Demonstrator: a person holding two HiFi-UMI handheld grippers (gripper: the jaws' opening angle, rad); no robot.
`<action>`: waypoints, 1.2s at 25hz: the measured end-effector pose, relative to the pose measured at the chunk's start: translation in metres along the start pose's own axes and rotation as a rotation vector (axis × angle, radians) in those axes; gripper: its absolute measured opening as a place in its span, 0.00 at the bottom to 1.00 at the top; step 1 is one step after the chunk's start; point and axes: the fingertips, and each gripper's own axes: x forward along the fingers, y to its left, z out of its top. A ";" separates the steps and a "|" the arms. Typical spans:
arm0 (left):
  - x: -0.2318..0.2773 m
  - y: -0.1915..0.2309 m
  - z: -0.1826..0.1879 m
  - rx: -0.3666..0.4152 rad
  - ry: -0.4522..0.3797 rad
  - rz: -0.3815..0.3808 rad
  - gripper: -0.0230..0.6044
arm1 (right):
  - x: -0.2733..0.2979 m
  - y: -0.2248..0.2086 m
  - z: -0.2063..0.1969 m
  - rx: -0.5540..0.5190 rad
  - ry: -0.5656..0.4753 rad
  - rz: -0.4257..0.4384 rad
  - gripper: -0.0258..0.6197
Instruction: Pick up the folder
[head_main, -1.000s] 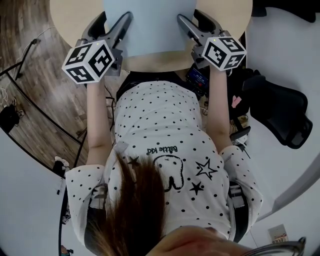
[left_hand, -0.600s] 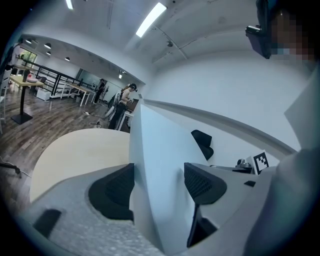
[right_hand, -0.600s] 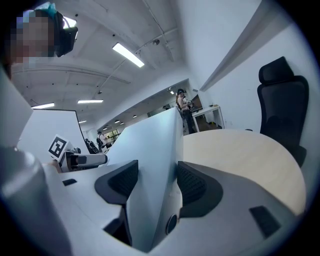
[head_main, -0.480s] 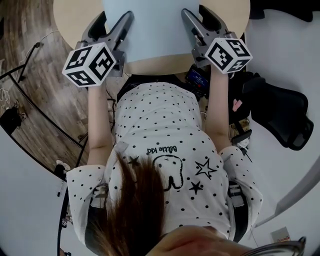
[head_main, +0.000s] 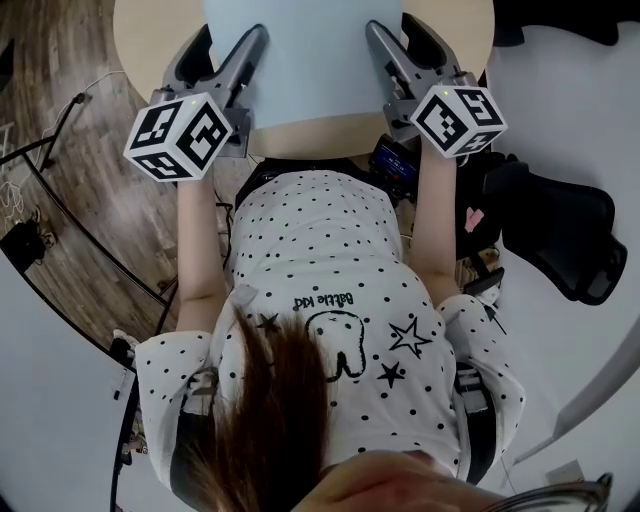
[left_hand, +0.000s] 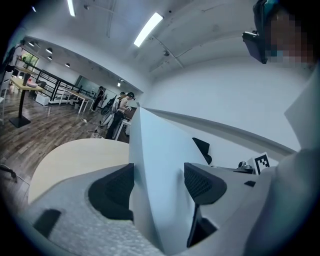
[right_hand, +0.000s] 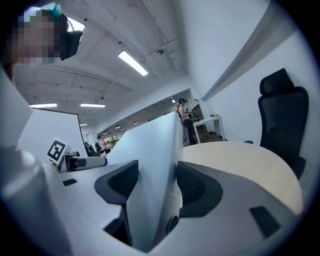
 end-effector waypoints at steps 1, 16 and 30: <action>-0.001 -0.001 0.003 0.003 -0.005 -0.002 0.53 | -0.001 0.001 0.003 -0.001 -0.008 0.000 0.42; -0.023 -0.021 0.043 0.035 -0.125 -0.021 0.53 | -0.015 0.029 0.053 -0.083 -0.114 0.023 0.42; -0.046 -0.042 0.081 0.071 -0.233 -0.003 0.53 | -0.029 0.050 0.087 -0.129 -0.171 0.075 0.42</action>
